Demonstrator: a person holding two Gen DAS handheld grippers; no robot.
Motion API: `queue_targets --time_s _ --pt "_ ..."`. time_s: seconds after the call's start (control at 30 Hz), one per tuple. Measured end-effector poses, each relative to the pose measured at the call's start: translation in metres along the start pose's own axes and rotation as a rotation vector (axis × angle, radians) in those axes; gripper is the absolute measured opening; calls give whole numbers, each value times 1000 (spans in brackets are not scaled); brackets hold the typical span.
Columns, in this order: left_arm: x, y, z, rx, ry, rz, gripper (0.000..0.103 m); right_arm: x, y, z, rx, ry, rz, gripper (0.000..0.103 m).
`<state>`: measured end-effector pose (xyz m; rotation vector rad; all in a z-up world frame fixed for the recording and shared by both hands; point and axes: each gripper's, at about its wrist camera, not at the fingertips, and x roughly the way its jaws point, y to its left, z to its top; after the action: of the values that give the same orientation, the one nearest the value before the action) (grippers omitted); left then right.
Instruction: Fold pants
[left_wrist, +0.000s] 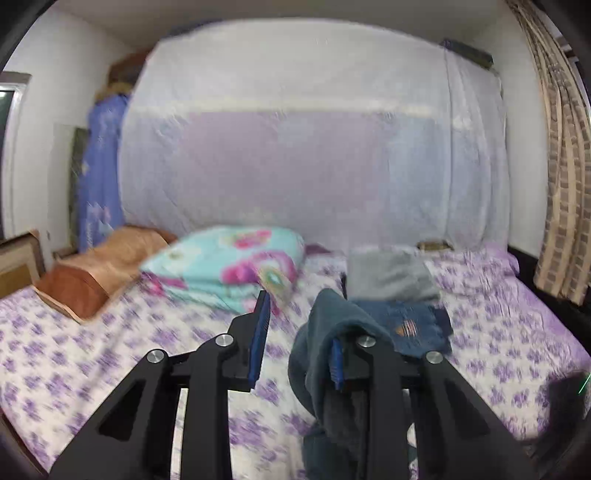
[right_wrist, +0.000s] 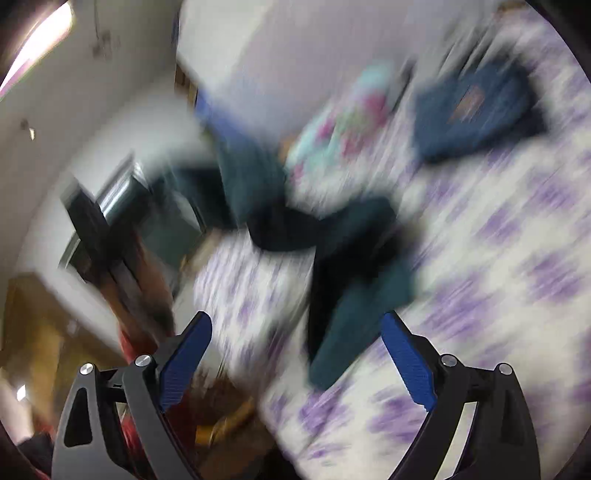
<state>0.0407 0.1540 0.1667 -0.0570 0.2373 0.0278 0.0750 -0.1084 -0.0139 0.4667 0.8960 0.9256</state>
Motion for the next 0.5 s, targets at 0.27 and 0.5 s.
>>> queue_targets --time_s 0.27,0.5 --pt "-80 49 49 -45 -180 136 27 102 -4 -15 -161 223 -385 100" --pt "-93 93 49 -126 -153 208 27 128 -29 28 -89 114 -266 19"
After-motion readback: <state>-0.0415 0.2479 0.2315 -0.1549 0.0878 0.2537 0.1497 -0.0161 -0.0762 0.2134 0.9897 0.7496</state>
